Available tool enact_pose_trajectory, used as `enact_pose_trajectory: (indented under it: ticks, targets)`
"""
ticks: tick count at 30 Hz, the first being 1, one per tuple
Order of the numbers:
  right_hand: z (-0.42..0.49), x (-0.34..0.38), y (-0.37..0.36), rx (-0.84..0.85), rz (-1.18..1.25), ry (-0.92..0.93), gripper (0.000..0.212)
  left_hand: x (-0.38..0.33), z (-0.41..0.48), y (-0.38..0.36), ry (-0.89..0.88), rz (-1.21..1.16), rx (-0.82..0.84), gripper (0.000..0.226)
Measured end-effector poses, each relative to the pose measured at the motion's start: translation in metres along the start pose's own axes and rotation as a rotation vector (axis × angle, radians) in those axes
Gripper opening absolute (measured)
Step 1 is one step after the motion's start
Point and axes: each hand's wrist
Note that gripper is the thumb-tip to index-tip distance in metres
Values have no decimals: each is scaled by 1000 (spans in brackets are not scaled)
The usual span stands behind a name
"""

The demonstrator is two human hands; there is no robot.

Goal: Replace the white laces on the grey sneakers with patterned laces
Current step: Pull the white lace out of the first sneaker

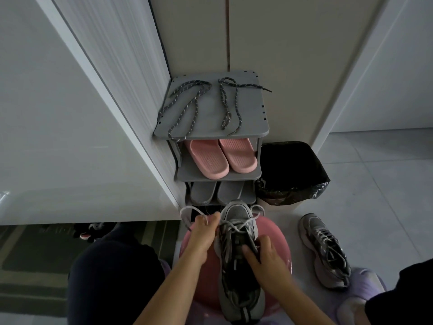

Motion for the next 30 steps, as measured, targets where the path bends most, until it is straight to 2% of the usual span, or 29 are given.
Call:
enact_pose_trajectory:
  ticks: [2,3,4,6,8,11,14,17,20,23,26,30]
  targets:
    - [1,1,3,-5,161,-44,34,6,-3,12,-71,513,-110,52]
    - [3,2,5,-20,268,-68,36,8,-7,14,-177,616,-181,52]
    - [6,3,7,-56,348,-66,34,9,-10,13,-300,613,-198,43]
    - [15,4,12,-153,350,-7,18,11,-16,5,-450,479,-75,22]
    - [22,9,18,-179,227,72,10,13,-18,-5,-460,417,21,15]
    - [34,18,26,-131,104,102,3,13,-15,-13,-508,435,-26,7]
    - [44,19,28,-91,-1,53,6,12,-10,-13,-535,527,-36,1]
    - [44,17,25,-123,-78,49,9,8,-14,-9,-531,487,-26,12]
    - [45,12,27,-89,73,20,16,-1,-16,-5,-399,308,74,8]
    - [49,9,35,44,399,-57,24,-11,-8,1,-222,203,253,13]
    - [49,13,39,128,682,-98,20,-12,-2,3,-168,142,298,16]
    - [44,6,35,103,545,-95,11,6,-8,-10,-200,32,203,7]
Point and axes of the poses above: each hand's wrist, its own z-axis towards the middle knuckle, its own y-axis out of the back of the hand, x = y × z, and after that the axes turned 9 degrees about x, right-handed
